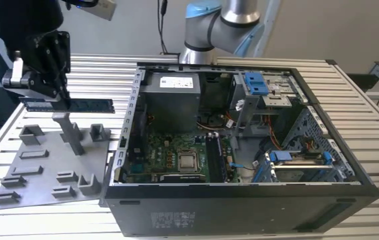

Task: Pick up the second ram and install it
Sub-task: 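Pick up the second ram and move it above second insertion slot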

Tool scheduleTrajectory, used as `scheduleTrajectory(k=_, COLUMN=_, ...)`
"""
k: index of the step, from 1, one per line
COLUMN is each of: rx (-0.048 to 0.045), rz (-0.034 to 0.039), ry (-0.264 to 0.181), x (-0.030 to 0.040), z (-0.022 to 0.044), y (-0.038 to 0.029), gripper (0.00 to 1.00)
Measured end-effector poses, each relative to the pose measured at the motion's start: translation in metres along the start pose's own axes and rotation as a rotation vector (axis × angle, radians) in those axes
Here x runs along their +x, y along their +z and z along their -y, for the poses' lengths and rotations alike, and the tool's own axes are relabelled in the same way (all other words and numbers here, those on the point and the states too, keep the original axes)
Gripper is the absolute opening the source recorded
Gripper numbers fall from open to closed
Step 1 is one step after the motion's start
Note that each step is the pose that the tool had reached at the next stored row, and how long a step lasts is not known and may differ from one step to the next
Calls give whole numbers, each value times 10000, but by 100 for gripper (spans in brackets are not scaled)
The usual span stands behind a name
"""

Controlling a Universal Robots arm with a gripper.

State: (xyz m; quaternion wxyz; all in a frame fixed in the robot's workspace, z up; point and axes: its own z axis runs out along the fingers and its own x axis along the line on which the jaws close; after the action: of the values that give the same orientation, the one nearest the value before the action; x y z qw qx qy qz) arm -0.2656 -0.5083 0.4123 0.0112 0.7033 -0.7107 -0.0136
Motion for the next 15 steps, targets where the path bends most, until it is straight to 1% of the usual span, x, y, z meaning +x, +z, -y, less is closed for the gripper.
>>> scheduleTrajectory(k=15, rx=-58, rz=0, ry=-9, x=-7, z=681, y=-24, gripper=15)
